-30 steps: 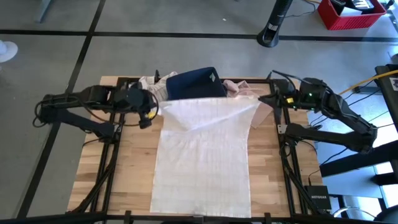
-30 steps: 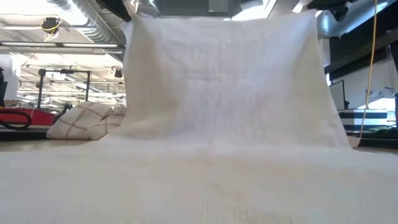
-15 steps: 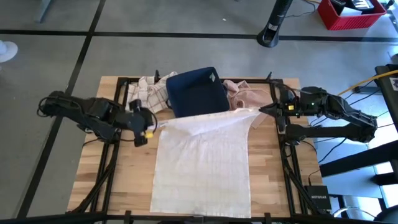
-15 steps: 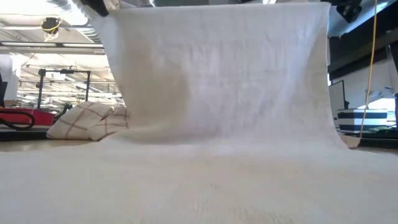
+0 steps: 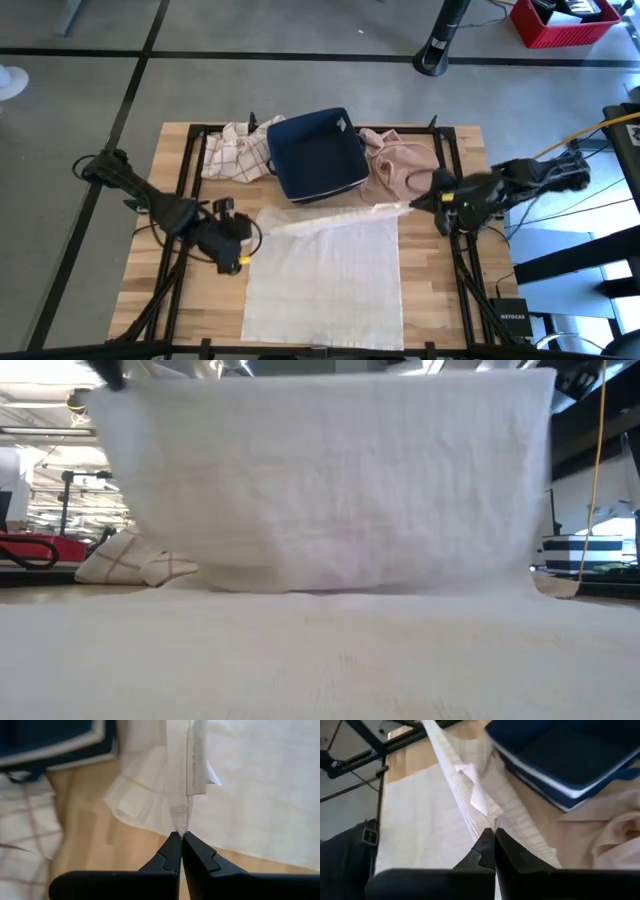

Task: Fold towel
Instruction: Fold the white with gray pattern towel on the table

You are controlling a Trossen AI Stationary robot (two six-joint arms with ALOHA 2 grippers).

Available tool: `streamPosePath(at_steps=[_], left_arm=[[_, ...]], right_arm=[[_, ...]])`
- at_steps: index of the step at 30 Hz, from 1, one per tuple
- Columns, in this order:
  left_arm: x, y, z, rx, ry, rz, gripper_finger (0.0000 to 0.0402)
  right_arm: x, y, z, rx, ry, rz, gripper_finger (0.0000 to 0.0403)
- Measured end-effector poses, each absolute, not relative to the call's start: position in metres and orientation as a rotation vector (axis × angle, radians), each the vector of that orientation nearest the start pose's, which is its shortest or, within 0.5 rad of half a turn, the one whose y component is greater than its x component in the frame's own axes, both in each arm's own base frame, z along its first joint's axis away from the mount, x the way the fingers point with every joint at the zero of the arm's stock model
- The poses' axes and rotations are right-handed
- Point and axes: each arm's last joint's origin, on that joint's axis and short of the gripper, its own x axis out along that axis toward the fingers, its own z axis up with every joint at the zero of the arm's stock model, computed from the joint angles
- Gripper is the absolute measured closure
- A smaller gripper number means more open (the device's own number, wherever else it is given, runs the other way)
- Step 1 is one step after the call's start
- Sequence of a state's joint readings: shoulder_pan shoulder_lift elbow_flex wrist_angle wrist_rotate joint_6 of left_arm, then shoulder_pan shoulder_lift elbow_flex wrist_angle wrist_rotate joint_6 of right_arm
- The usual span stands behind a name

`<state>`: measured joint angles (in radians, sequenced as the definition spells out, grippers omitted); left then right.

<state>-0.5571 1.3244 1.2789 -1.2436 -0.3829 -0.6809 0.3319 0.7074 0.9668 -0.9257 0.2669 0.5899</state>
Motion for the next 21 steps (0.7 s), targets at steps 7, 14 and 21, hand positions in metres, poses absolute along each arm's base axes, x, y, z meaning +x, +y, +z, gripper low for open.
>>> streamPosePath(at_steps=[7, 14, 21], left_arm=[[0.19, -0.139, 0.315, -0.094, 1.099, 0.199, 0.0401], [0.195, -0.166, 0.316, -0.234, 1.004, 0.092, 0.0401], [0.202, -0.201, 0.286, -0.23, 1.081, 0.1, 0.0401]], right_arm=[[0.136, 0.083, 0.32, 0.334, 0.718, -0.065, 0.0403], [0.145, 0.144, 0.293, 0.342, 0.805, -0.024, 0.0403], [0.133, 0.189, 0.264, 0.303, 0.857, -0.048, 0.0403]])
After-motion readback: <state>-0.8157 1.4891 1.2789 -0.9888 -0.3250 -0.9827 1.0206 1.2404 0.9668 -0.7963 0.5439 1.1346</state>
